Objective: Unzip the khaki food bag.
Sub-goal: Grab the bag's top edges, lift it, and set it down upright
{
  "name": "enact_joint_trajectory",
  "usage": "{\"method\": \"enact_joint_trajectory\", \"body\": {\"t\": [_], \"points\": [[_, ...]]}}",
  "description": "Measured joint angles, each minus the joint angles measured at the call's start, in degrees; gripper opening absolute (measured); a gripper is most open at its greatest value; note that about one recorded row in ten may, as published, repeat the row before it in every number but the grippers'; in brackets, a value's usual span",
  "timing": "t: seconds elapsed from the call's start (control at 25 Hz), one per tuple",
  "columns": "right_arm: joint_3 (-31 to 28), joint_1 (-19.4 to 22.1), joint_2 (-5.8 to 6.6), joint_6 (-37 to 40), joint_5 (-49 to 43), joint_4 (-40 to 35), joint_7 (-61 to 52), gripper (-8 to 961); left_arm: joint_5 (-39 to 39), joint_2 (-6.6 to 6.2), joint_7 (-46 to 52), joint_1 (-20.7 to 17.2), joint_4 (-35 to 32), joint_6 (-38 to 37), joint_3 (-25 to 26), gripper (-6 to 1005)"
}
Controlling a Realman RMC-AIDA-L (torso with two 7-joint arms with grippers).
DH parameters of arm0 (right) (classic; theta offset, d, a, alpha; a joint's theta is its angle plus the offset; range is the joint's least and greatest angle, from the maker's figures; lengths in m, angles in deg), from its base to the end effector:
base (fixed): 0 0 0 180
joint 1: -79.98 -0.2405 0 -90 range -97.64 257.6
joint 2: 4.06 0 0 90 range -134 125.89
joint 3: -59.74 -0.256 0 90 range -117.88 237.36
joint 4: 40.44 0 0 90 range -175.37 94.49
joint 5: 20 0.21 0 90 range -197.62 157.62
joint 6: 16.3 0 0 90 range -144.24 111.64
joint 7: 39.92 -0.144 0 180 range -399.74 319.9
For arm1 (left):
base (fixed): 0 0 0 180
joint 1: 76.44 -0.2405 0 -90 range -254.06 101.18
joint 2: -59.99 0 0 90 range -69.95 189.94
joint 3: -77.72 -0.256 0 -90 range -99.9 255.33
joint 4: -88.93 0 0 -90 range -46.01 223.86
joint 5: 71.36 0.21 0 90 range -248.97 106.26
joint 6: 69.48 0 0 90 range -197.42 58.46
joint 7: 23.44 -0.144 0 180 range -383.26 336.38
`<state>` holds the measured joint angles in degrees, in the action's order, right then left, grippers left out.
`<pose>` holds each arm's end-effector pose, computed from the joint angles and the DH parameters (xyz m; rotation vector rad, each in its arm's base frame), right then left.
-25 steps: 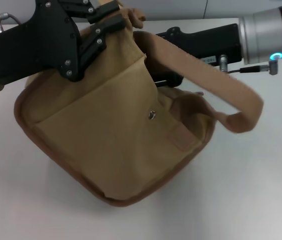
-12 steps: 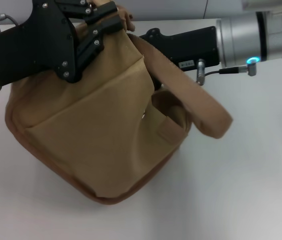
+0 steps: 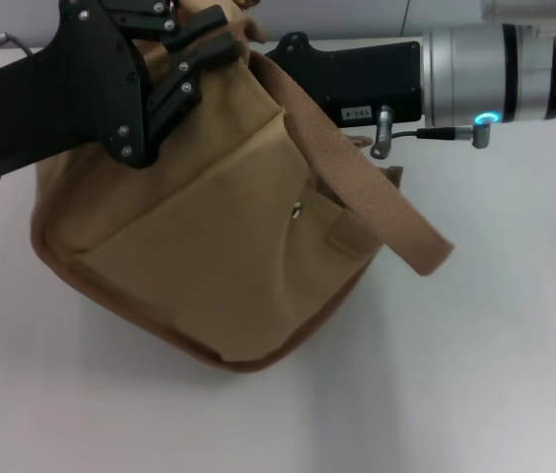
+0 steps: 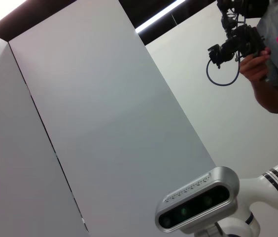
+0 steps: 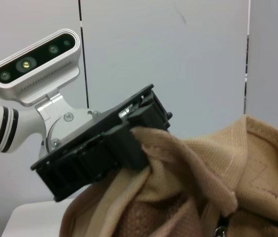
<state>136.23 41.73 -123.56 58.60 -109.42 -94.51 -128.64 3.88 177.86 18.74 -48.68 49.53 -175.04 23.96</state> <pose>0.0981 0.3679 -0.0332 -2.8909 0.1089 0.8152 -0.1868 0.3120 0.0449 -2.3383 0.5041 -1.2804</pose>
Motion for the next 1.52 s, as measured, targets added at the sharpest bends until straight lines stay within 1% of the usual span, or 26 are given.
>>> {"method": "enact_joint_trajectory", "body": {"t": [0.08, 0.24, 0.52, 0.64, 1.0, 1.28, 1.32, 1.36, 1.4, 1.52], "points": [[0.0, 0.3, 0.03, 0.1, 0.0, -0.3, 0.3, 17, 0.0, -0.03, 0.0, -0.1, 0.0, 0.0, 0.0, 84], [-0.1, 2.4, 0.26, 0.7, -0.3, -2.1, 0.6, 10, 0.0, -0.06, 0.0, -0.3, 0.0, 0.0, 0.3, 84], [-1.0, 3.1, 0.48, 3.3, -2.2, -1.9, 0.6, -2, 0.0, 0.32, 0.0, -0.5, 0.1, 0.3, 1.3, 84], [-1.5, 3.3, 0.49, 3.7, -3.5, -2.0, 0.5, 11, 0.0, 0.41, -0.1, -0.5, 0.1, 0.4, 1.4, 84], [-5.7, 4.3, 0.59, 8.2, -7.5, -1.9, 0.3, 50, -0.8, 0.52, -0.4, -0.5, 0.1, 0.5, 1.5, 84], [-8.0, 5.2, 0.77, 10.3, -7.7, -1.7, 0.3, 80, -0.8, 0.51, -0.5, -0.3, 0.5, 0.6, 1.5, 84], [-9.6, 5.6, 0.66, 10.7, -7.4, -1.7, 0.1, 84, -0.9, 0.47, -0.5, -0.2, 0.6, 0.6, 1.5, 84], [-9.6, 5.6, 0.66, 10.7, -7.4, -1.7, 0.1, 89, -0.9, 0.47, -0.5, -0.2, 0.6, 0.6, 1.5, 84], [-11.0, 5.7, 0.50, 10.8, -7.2, -1.5, -0.9, 93, -0.9, 0.46, -0.4, -0.2, 0.6, 0.6, 1.5, 84], [-11.6, 5.2, 0.42, 10.8, -7.2, -1.6, -2.4, 106, -0.9, 0.39, -0.1, -0.1, 0.7, 0.5, 1.4, 84]]}}
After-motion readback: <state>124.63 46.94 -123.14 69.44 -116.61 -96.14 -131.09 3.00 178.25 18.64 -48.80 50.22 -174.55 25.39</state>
